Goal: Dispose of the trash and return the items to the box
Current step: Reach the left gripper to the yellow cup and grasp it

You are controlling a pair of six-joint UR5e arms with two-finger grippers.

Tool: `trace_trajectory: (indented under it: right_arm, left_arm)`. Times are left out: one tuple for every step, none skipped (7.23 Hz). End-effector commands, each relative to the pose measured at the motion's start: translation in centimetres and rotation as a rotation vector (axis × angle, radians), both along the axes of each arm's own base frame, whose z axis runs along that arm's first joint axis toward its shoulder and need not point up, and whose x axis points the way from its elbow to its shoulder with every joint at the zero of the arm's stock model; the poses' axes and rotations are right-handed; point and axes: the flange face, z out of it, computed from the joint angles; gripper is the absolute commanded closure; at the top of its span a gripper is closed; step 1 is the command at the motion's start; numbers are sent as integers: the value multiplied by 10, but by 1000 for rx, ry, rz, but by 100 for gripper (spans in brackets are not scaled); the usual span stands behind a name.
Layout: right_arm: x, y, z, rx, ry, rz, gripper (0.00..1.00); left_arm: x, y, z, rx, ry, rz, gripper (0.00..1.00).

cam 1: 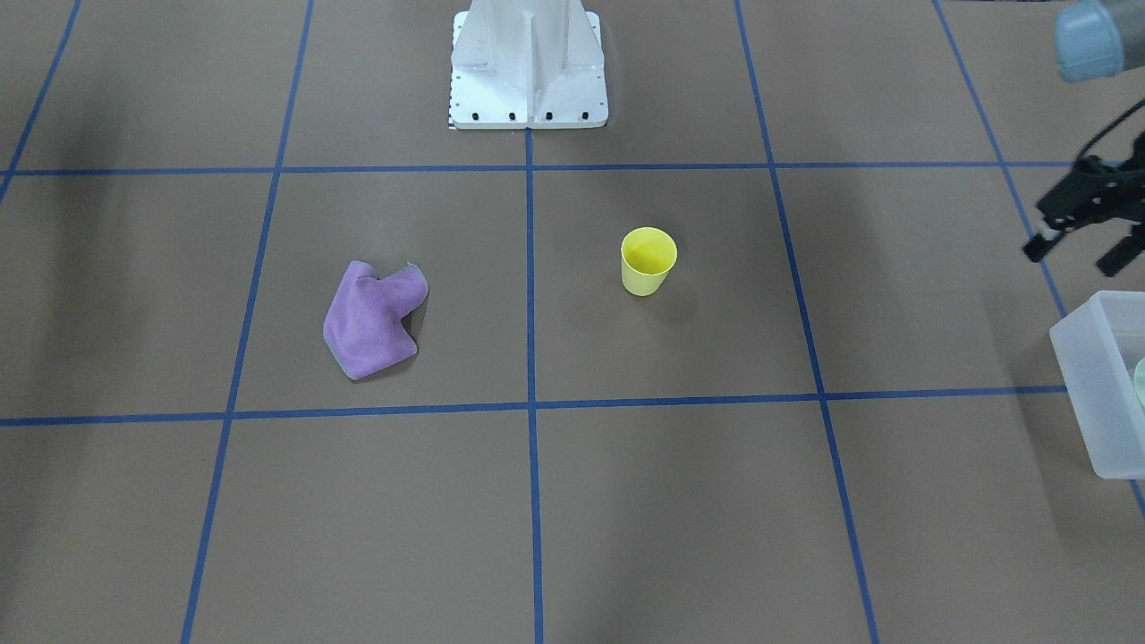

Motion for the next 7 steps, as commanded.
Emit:
trace_trajectory:
  right_arm:
    - [0, 0, 0, 0, 1, 0, 0]
    - [0, 0, 0, 0, 1, 0, 0]
    - [0, 0, 0, 0, 1, 0, 0]
    - [-1, 0, 1, -2, 1, -1, 0]
    - [0, 0, 1, 0, 2, 0, 0]
    - [0, 1, 3, -5, 4, 0, 0]
    - [0, 1, 3, -5, 4, -1, 0]
  left_arm:
    - [136, 31, -60, 2, 95, 127, 1]
    - [195, 50, -56, 5, 42, 100, 1]
    - [238, 67, -47, 11, -4, 91, 1]
    - [278, 85, -45, -22, -11, 104, 1]
    - [309, 100, -53, -22, -10, 92, 1]
    - [339, 118, -53, -26, -21, 90, 1]
    - [349, 124, -62, -17, -10, 100, 2]
